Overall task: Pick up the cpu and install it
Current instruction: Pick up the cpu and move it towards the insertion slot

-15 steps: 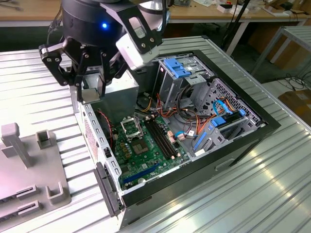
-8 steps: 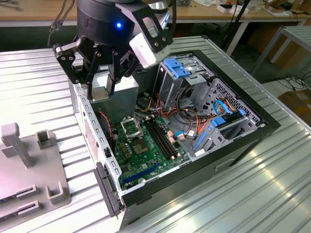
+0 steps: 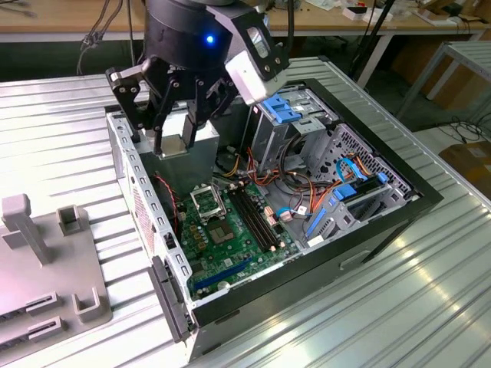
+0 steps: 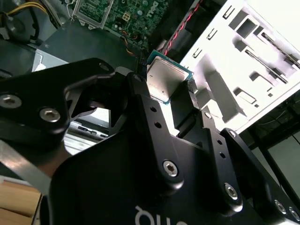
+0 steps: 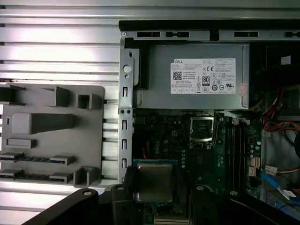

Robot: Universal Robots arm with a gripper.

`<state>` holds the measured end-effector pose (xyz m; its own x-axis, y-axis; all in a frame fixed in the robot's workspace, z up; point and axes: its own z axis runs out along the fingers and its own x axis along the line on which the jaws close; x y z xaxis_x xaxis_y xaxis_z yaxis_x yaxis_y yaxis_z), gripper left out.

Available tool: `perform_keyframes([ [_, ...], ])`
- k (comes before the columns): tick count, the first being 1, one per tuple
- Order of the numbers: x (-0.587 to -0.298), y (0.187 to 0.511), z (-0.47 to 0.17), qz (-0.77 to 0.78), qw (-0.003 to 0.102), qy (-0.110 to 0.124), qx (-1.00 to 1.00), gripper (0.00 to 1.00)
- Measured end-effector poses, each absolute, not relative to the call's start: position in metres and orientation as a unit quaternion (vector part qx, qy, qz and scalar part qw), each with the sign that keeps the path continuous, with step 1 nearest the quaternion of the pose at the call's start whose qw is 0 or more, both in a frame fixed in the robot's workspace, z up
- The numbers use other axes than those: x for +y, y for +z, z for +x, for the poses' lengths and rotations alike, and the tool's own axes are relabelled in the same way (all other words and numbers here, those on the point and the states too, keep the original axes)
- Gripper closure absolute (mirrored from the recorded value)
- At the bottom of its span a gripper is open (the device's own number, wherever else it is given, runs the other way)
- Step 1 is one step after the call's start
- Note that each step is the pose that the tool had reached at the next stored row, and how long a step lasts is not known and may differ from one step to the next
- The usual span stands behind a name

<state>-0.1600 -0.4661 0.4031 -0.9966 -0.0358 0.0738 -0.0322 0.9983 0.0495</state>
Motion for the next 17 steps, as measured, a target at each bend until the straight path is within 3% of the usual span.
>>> perform_keyframes([
  [17,-0.469,0.402,-0.123,0.017,0.038,-0.024,-0.999,0.55],
])
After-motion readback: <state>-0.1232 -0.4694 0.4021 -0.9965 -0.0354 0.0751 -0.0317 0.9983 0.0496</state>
